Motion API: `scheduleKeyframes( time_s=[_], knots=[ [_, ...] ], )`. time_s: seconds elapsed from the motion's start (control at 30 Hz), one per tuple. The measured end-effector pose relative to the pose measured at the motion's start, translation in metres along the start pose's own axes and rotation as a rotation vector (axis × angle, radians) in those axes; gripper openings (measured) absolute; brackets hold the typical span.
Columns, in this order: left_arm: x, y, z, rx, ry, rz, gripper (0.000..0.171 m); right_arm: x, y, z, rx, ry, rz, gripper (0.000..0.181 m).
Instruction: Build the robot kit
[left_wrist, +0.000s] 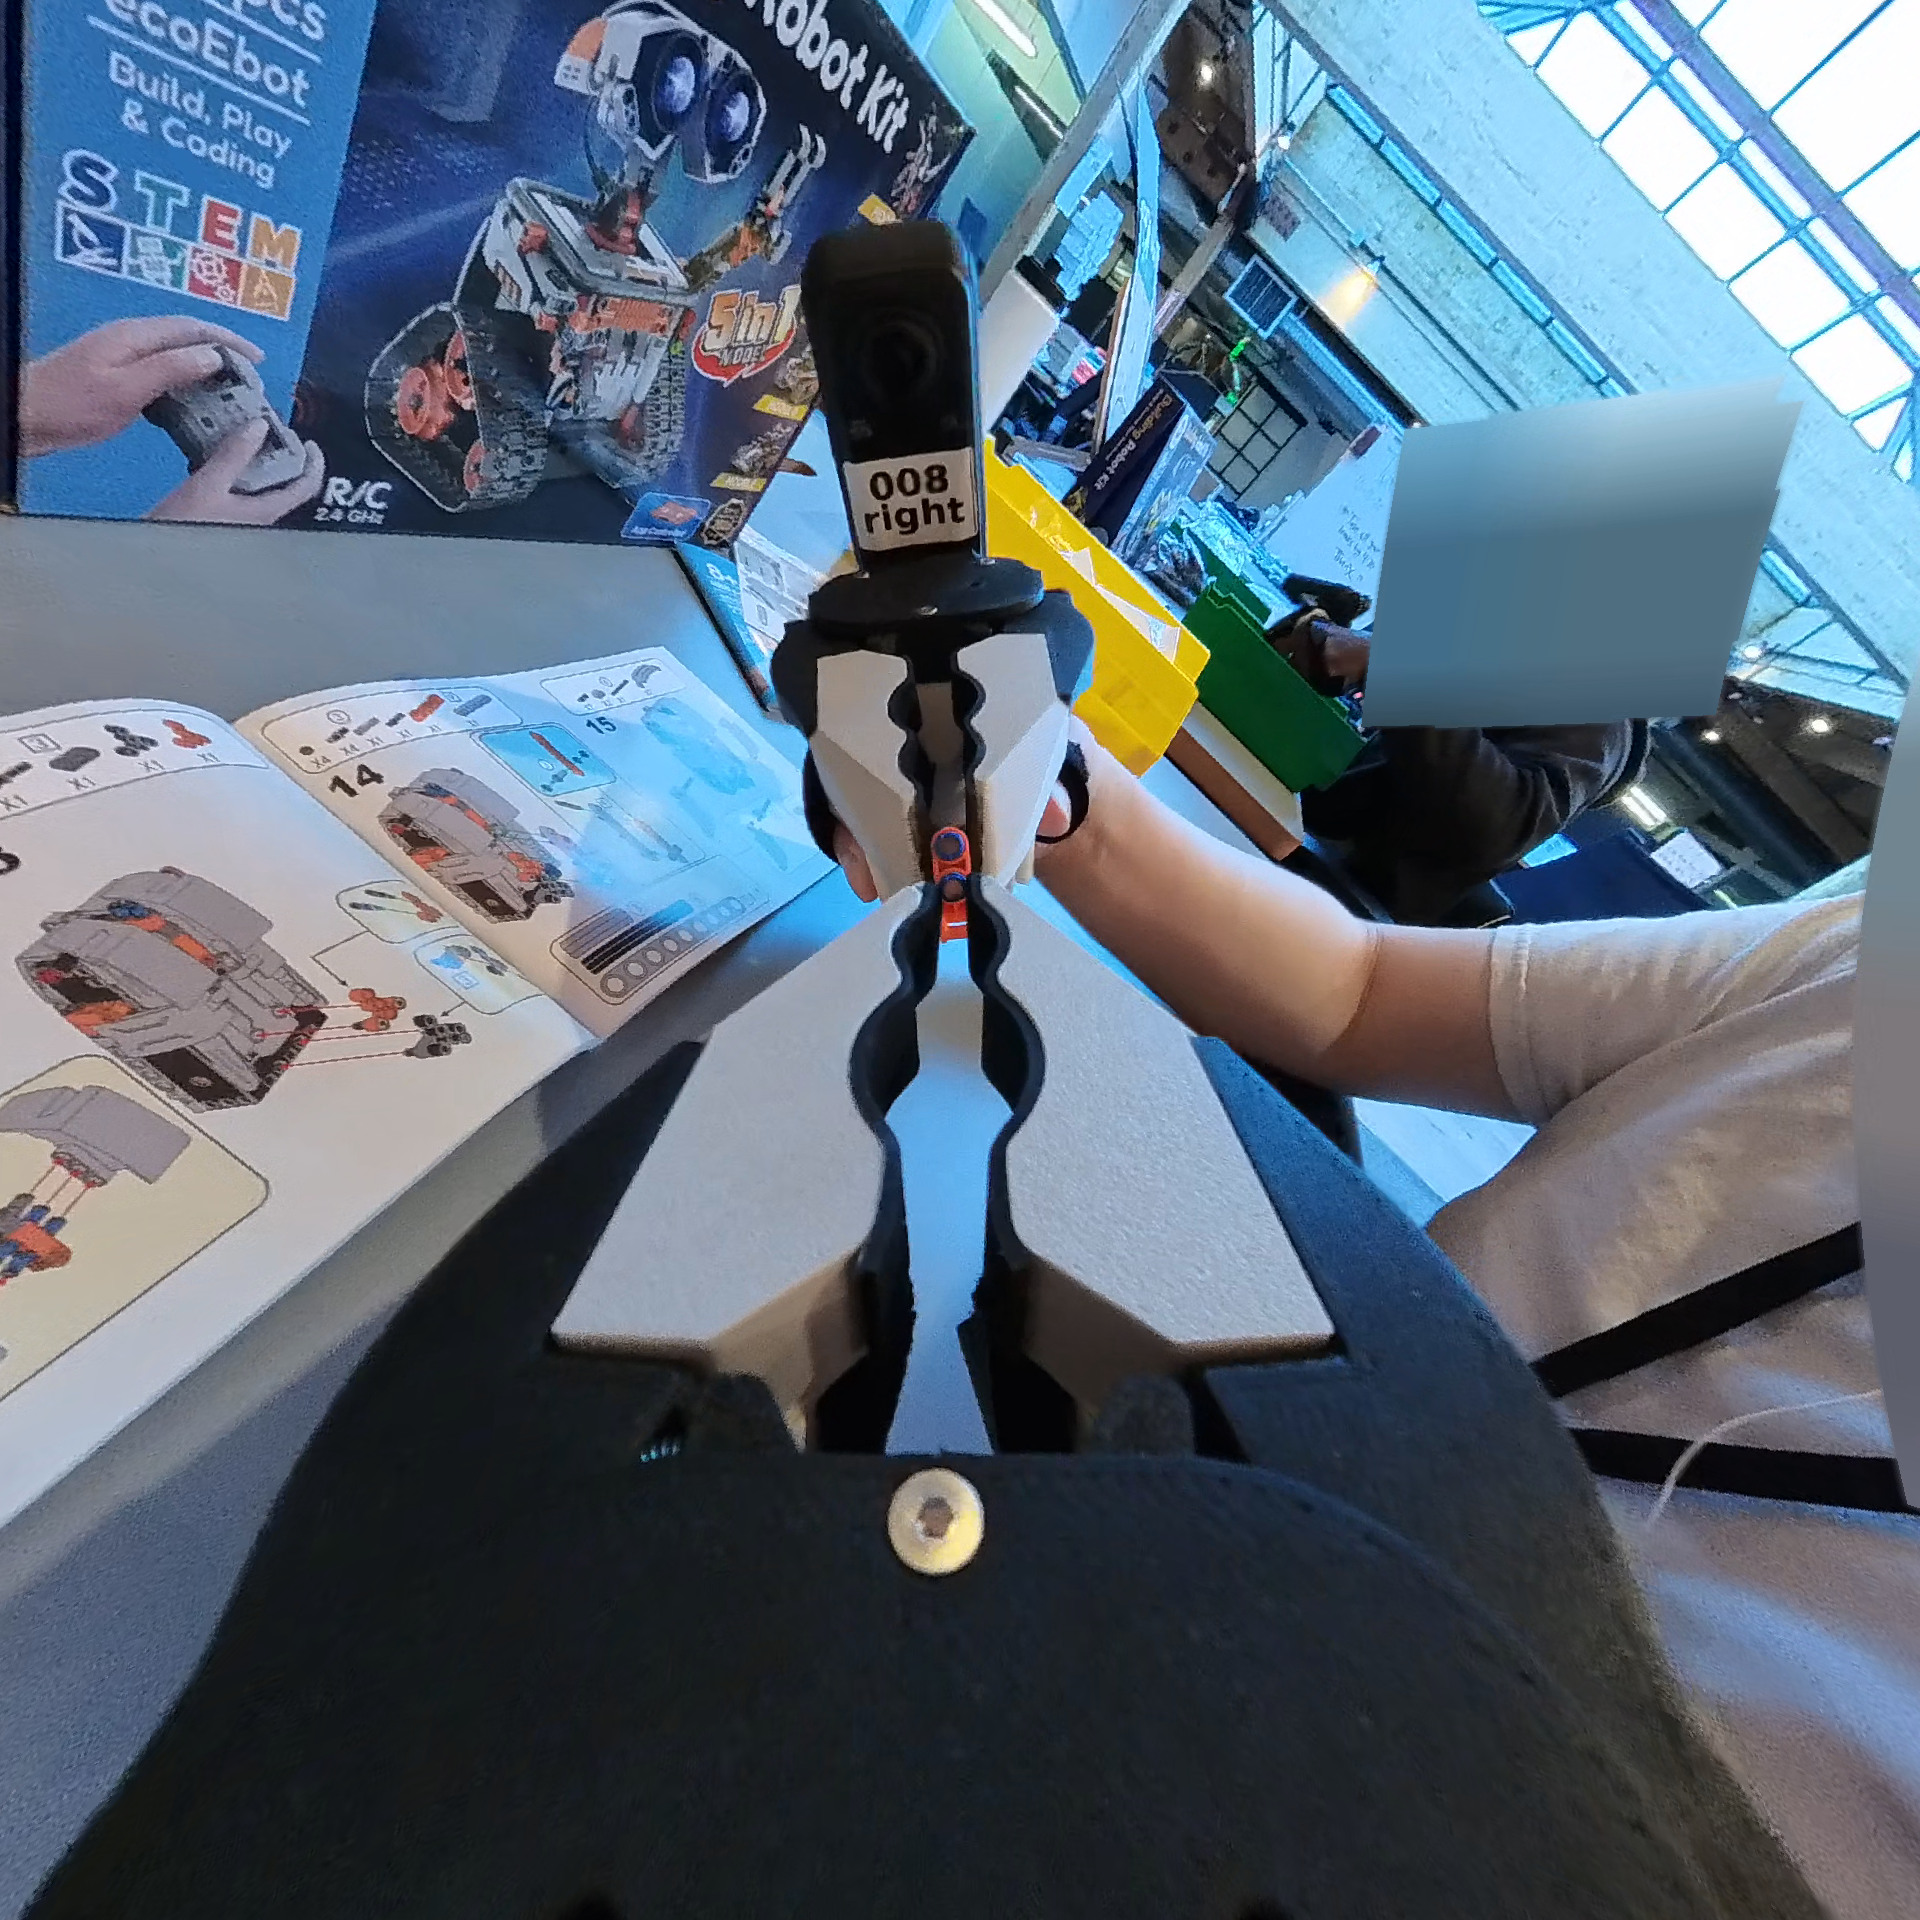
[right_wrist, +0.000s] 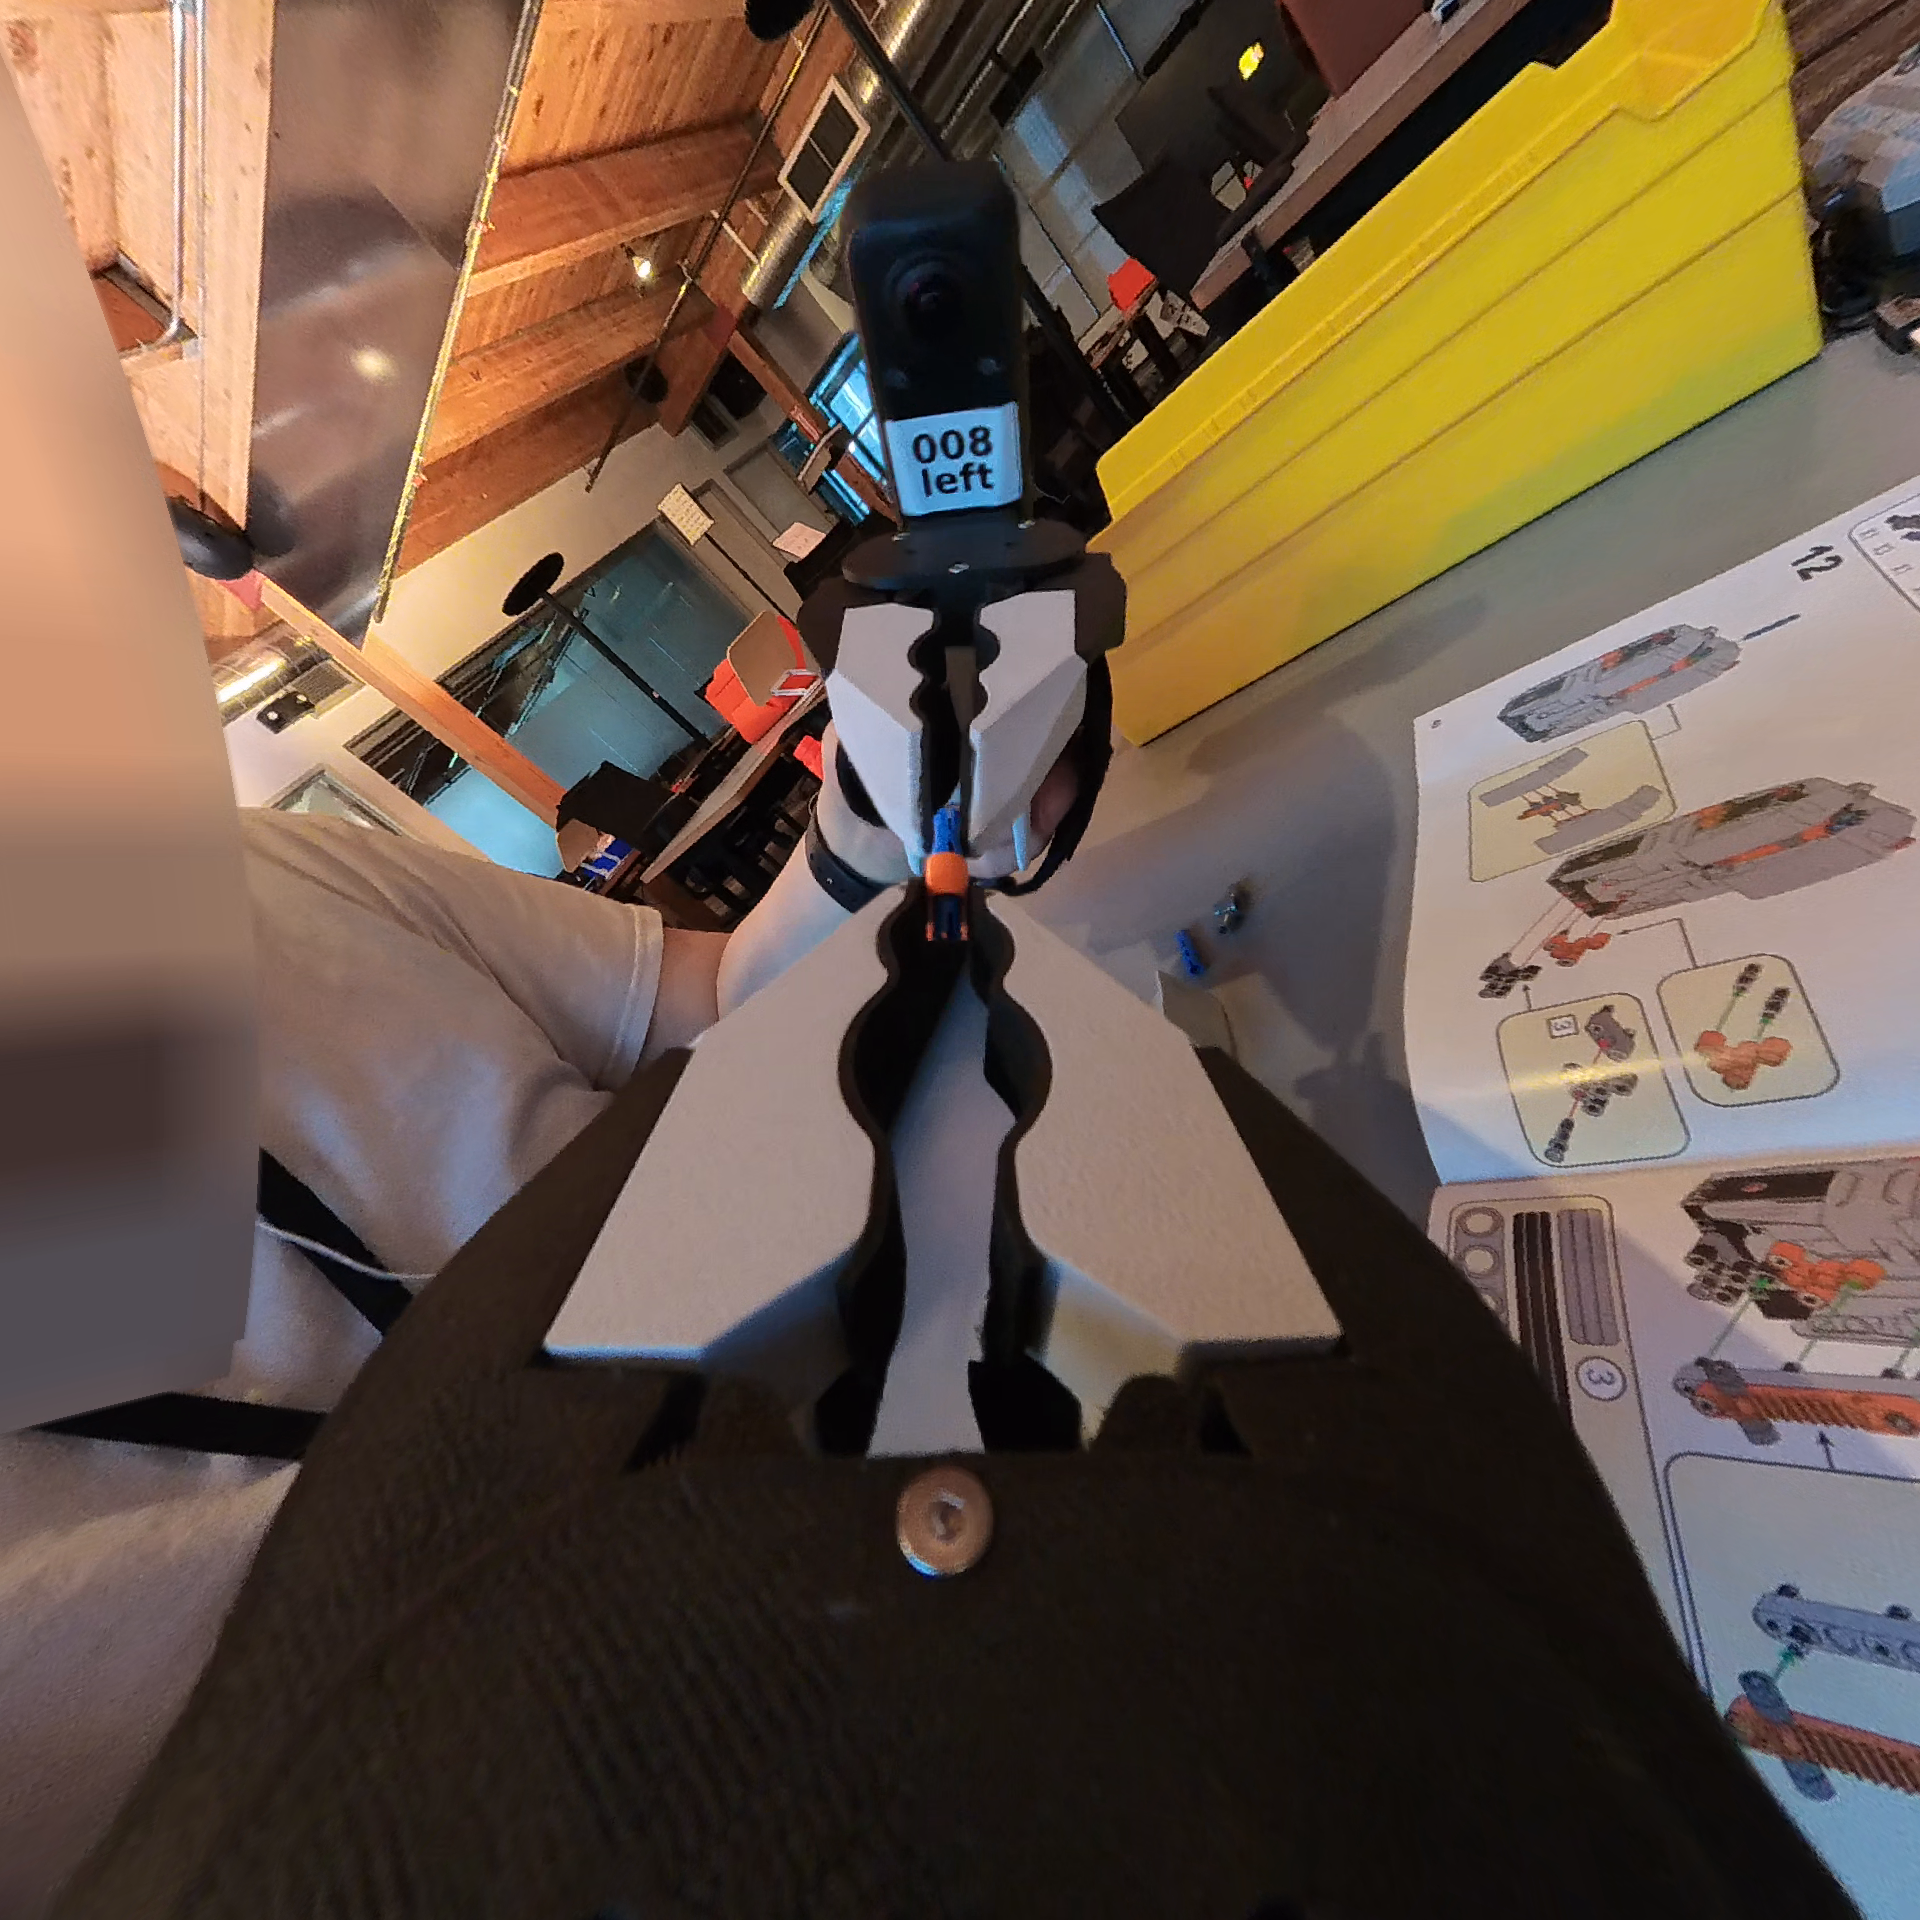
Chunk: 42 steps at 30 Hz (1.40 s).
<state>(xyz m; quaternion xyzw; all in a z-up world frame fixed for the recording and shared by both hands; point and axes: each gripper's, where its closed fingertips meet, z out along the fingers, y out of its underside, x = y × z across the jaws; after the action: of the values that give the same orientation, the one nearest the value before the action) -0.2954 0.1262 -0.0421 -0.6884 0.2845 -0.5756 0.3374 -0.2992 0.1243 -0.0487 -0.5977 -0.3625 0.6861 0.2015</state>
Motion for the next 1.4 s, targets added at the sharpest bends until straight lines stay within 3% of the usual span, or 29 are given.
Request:
scheduleKeyframes(
  time_s=[0.3,0.4,0.57,0.83,0.93,1.0,1.4],
  knots=[
    [-0.008,-0.033,-0.014,0.259,-0.027,-0.035,0.002,0.007,-0.041,-0.01,0.364,-0.036,0.029,0.015],
    [-0.017,-0.031,-0.013,0.255,-0.087,-0.01,0.002,0.004,-0.037,-0.006,0.37,-0.106,0.032,0.018],
    [-0.02,-0.027,-0.008,0.236,-0.069,-0.038,0.002,0.015,-0.034,-0.009,0.386,-0.068,0.031,0.008],
    [-0.024,-0.023,-0.006,0.215,-0.091,-0.034,0.002,0.021,-0.034,-0.012,0.426,-0.051,0.014,0.016],
    [-0.024,-0.022,-0.004,0.21,-0.085,-0.038,0.002,0.023,-0.033,-0.01,0.418,-0.032,0.007,0.019],
    [-0.024,-0.021,-0.003,0.206,-0.081,-0.038,0.002,0.021,-0.029,-0.006,0.395,-0.036,-0.017,0.006],
    [-0.016,-0.02,-0.006,0.177,0.025,-0.063,0.0,0.017,-0.033,-0.016,0.436,-0.086,-0.002,0.005]
  ],
)
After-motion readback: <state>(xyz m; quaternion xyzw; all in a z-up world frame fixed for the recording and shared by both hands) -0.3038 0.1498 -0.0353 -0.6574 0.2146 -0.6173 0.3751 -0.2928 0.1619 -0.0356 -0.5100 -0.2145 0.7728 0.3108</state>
